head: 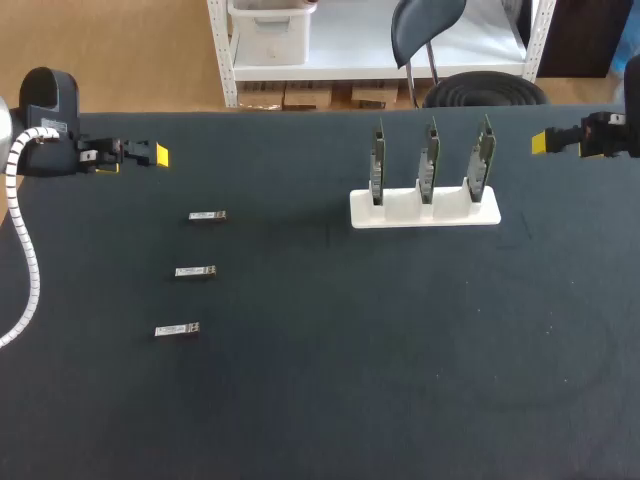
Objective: Pick up the optical module with the left hand, and insert it into the network port with the right hand.
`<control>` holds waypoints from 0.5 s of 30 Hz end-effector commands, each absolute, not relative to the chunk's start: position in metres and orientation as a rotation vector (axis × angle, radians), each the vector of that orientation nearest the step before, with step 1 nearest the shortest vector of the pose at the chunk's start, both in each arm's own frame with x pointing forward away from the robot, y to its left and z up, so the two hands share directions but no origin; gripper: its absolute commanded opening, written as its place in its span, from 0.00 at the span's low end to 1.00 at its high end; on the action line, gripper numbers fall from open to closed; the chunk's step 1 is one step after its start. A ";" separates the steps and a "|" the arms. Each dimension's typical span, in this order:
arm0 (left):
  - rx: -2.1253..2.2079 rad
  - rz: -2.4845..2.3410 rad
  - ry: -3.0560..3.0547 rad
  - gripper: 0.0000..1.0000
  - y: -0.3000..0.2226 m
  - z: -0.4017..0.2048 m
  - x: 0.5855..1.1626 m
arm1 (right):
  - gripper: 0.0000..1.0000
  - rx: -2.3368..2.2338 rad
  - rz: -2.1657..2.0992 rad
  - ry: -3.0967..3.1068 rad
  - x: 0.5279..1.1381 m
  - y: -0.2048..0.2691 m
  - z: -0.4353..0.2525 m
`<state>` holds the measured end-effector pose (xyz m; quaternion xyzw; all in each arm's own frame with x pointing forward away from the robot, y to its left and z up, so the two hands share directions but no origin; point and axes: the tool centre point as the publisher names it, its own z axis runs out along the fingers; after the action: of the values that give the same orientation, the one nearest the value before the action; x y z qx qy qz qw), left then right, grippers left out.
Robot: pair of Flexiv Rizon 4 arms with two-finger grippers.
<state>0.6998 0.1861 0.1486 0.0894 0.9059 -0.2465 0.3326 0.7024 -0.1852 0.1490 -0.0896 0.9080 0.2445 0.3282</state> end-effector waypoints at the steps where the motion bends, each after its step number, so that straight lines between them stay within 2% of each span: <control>1: 0.231 -0.638 2.373 1.00 0.185 0.150 0.700 | 1.00 -0.231 0.633 2.377 0.700 -0.185 0.151; 15: 0.231 -0.638 2.373 1.00 0.185 0.150 0.700 | 1.00 -0.231 0.633 2.377 0.700 -0.185 0.151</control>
<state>0.6998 0.1861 0.1486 0.0894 0.9059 -0.2465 0.3326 0.7024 -0.1852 0.1490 -0.0896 0.9080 0.2445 0.3282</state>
